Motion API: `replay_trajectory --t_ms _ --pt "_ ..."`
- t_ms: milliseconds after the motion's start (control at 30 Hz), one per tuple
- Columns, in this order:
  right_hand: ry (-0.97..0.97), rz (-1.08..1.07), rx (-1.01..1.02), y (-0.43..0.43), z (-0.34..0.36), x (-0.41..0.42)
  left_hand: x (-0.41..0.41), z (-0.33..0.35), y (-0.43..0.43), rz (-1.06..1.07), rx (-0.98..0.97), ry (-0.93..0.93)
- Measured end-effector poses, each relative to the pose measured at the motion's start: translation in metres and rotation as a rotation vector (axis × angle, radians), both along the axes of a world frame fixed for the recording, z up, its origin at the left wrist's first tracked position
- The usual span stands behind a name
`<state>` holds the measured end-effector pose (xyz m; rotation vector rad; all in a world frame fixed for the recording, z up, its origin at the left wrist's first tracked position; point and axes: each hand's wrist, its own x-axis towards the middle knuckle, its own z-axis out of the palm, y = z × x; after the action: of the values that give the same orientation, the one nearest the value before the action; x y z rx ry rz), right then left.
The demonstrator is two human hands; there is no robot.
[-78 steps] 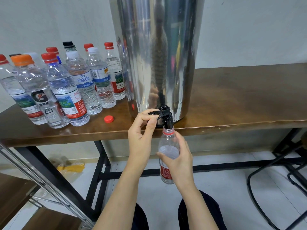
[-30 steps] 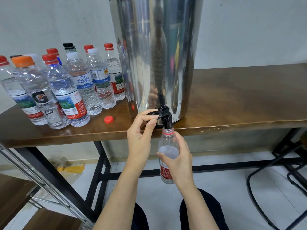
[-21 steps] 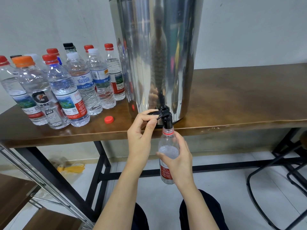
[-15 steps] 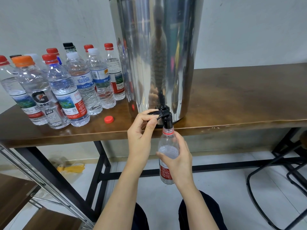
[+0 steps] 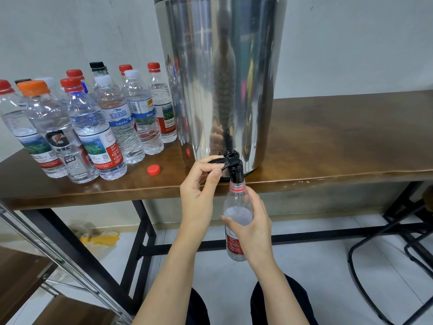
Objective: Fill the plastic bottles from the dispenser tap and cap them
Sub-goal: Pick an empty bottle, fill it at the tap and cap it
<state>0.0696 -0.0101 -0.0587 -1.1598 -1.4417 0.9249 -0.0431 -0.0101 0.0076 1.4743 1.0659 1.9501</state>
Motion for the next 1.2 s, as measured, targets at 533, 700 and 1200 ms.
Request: replay_trajectory --t_ms 533,700,1200 --pt "-0.009 -0.011 -0.005 0.0 0.0003 -0.001 -0.0006 0.0004 -0.0007 0.009 -0.015 -0.002" --pt "-0.002 -0.005 -0.001 -0.0002 0.0002 -0.0004 0.0005 0.001 -0.0008 0.001 -0.004 0.0" --pt "-0.006 -0.013 0.013 -0.0001 -0.0015 0.0003 -0.0004 -0.0018 0.001 0.002 -0.01 -0.005"
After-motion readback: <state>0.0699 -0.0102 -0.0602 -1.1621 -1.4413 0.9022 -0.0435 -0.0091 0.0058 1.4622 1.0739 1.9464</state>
